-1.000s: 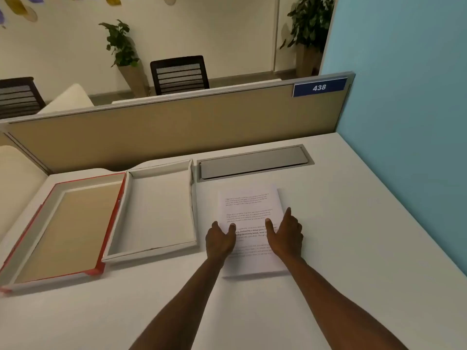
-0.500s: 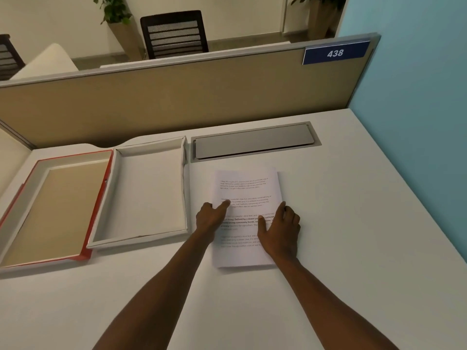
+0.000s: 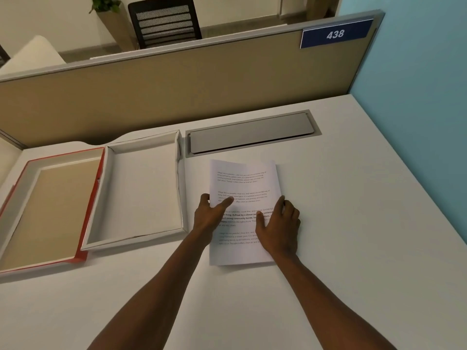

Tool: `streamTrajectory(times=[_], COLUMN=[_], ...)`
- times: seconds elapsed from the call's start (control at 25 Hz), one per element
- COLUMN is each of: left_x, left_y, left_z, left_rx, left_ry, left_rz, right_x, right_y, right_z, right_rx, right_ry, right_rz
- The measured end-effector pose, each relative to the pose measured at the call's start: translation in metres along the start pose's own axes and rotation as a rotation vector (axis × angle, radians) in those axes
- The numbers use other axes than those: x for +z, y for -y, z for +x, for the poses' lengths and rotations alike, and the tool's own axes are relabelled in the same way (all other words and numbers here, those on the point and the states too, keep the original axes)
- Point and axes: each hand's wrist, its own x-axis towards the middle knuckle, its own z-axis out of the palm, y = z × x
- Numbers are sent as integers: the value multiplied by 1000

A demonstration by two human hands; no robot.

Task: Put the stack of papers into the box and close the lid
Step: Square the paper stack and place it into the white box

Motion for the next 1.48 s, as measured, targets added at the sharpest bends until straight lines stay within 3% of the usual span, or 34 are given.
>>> streamTrajectory(times=[0.2, 0.36, 0.44, 0.56, 0.68, 0.76, 0.84, 1.0, 1.08, 1.28, 1.48], left_x=[-6, -13, -15, -6, 4, 2, -6, -27, -31, -29, -32], left_y=[-4, -25, -38, -45, -40, -33, -25, -18, -21, -35, -20], left_z=[-2, 13, 18, 18, 10, 4, -4, -27, -35, -52, -57], left_rx=[-37, -181, -248, -168, -61, 19, 125, 242, 293, 449, 513], left_ry=[66, 62, 137, 269, 143, 106, 173, 286, 262, 177, 199], left_rz=[-214, -187, -180, -144, -50, -74, -145, -300, -318, -353, -302], right_x=[3, 5, 5, 5, 1, -7, -21, -58, -70, -94, -99], right_y=[-2, -3, -3, -4, -3, -5, -8, -6, 2, 23, 10], right_z=[2, 2, 2, 3, 5, 14, 30, 53, 53, 34, 11], right_rx=[-3, 9, 9, 16, 33, 86, 230, 399, 372, 86, -139], right_ry=[-9, -20, -19, -20, -7, 13, 78, 389, 384, 81, 50], right_rz=[17, 38, 50, 61, 104, 217, 422, 1072, 1143, 946, 1034])
